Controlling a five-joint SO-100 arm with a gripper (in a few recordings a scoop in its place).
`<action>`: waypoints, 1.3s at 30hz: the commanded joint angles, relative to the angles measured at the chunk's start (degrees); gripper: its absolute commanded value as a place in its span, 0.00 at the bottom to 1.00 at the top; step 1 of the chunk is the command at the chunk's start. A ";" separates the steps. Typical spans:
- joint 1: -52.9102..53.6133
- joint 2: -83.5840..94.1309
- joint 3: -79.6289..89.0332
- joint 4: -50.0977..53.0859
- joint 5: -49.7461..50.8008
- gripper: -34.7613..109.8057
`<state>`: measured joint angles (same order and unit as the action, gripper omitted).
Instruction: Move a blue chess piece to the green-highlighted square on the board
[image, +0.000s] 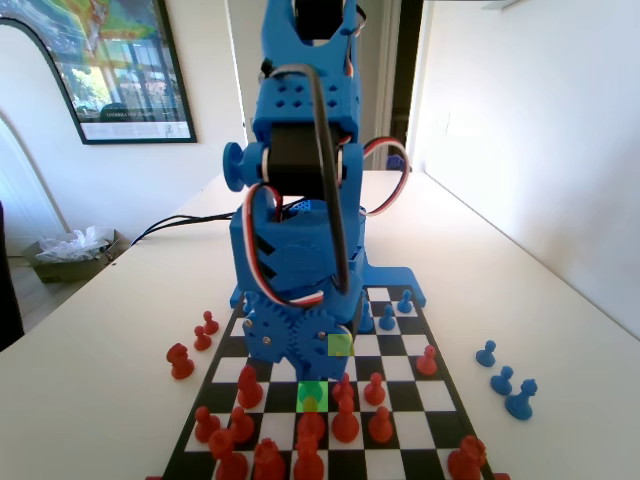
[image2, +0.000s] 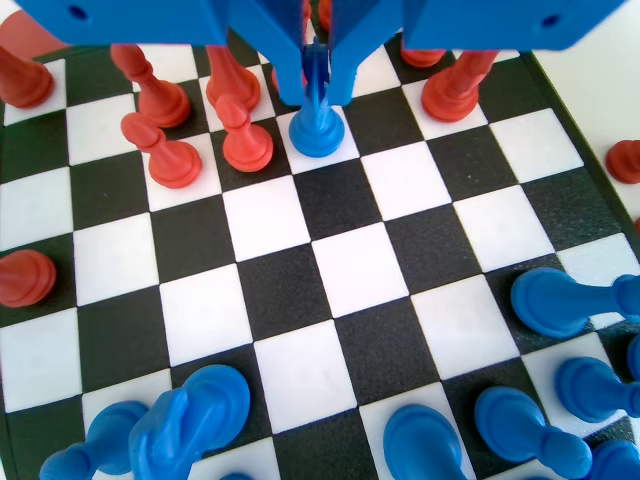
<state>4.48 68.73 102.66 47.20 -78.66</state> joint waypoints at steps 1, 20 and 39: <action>0.35 2.02 -2.55 0.18 -0.44 0.29; 1.05 5.80 -3.34 3.78 -1.49 0.31; 1.05 20.57 -13.80 22.41 -3.08 0.27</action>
<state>5.01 80.16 94.48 65.92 -79.63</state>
